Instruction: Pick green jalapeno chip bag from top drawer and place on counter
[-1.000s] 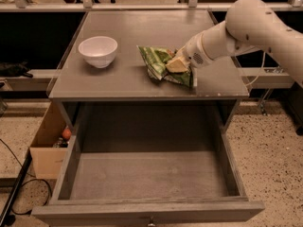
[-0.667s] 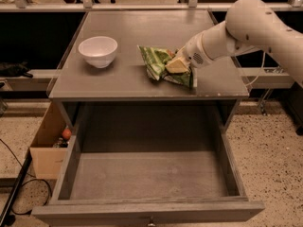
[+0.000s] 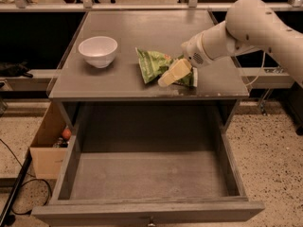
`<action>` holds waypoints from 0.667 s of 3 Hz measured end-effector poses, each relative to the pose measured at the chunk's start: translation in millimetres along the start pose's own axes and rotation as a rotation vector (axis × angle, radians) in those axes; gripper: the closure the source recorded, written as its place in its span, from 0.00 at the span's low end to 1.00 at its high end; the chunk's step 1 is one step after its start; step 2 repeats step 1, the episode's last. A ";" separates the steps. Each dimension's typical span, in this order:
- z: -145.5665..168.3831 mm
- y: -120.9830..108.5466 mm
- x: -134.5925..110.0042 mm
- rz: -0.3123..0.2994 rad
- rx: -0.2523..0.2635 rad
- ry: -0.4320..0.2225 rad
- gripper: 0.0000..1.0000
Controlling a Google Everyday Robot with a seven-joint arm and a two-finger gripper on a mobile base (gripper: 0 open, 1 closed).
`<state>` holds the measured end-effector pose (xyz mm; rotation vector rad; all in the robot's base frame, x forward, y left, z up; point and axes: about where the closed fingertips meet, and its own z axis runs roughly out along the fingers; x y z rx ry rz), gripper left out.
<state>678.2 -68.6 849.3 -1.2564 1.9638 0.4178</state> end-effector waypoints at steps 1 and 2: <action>0.0 0.0 0.0 0.000 0.000 0.000 0.00; 0.0 0.0 0.0 0.000 0.000 0.000 0.00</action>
Offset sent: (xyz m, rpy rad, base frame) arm 0.0000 0.0000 0.0000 0.0000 0.0000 0.0000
